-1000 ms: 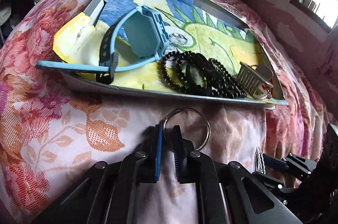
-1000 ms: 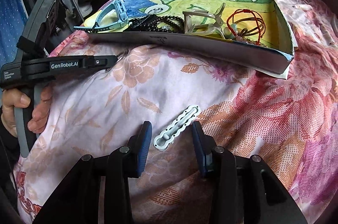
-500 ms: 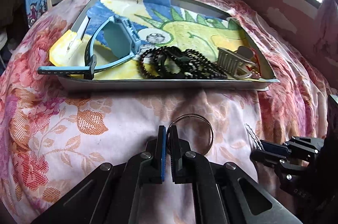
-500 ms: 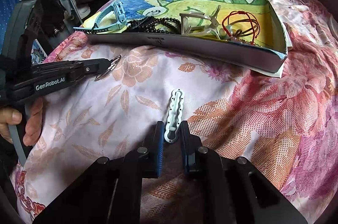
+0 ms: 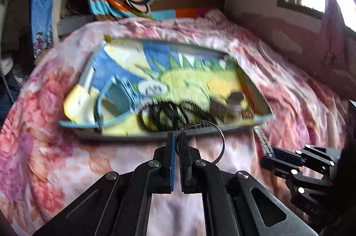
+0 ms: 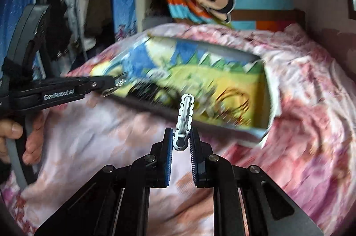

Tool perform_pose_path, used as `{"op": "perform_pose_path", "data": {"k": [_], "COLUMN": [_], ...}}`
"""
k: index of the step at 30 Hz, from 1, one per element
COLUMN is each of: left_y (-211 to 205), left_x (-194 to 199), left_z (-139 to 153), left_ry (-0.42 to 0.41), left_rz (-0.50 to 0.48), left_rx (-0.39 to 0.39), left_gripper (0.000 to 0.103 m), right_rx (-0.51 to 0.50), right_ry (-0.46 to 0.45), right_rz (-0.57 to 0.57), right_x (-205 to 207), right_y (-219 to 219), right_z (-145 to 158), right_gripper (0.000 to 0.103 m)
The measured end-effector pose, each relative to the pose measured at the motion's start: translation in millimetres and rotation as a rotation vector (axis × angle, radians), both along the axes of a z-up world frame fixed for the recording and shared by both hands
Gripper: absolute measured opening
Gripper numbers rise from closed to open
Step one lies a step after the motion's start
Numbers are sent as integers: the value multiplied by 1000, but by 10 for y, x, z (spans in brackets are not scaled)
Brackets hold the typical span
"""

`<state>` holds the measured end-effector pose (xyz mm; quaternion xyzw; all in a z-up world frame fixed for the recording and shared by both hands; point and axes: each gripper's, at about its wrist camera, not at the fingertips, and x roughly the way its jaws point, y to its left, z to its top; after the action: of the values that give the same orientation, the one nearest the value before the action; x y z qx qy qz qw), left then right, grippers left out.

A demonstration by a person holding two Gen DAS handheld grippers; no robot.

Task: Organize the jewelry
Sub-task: 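Carry the hoop earrings and hair clip into the tray and open both grippers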

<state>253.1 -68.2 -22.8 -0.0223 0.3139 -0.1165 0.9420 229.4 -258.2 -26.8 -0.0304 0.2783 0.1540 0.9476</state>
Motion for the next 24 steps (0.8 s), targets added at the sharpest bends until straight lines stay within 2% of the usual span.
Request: {"op": "perform_pose_path", "data": {"k": [4,7,9,13,17,24], "left_y": [-21,-120,-232,-382,-411,-458], "left_x": [115,285,406,600,740,831], "left_z": [125,151,110,-5,-89,-207], "left_ry": [-17,-7,2,30,71,147], "left_rz": [82,98,100,116,139,121], "left_rx": [-49,-82,-61,-17,-31,-29], "left_gripper": [4,4,4,4,4,4], "right_rx": [41,93,135,156,162,143], "right_ry": [-9,9,20,45,86,117], "right_rz": [-67,-108,-127,-129,-128,-137], "right_x": [245,435,571,738,820,850], "right_y": [-154,-280,-343,-350,-339,-312], "right_z": [74,62,24,-104,-210,-287], "right_gripper": [13,13,13,13,13,14]}}
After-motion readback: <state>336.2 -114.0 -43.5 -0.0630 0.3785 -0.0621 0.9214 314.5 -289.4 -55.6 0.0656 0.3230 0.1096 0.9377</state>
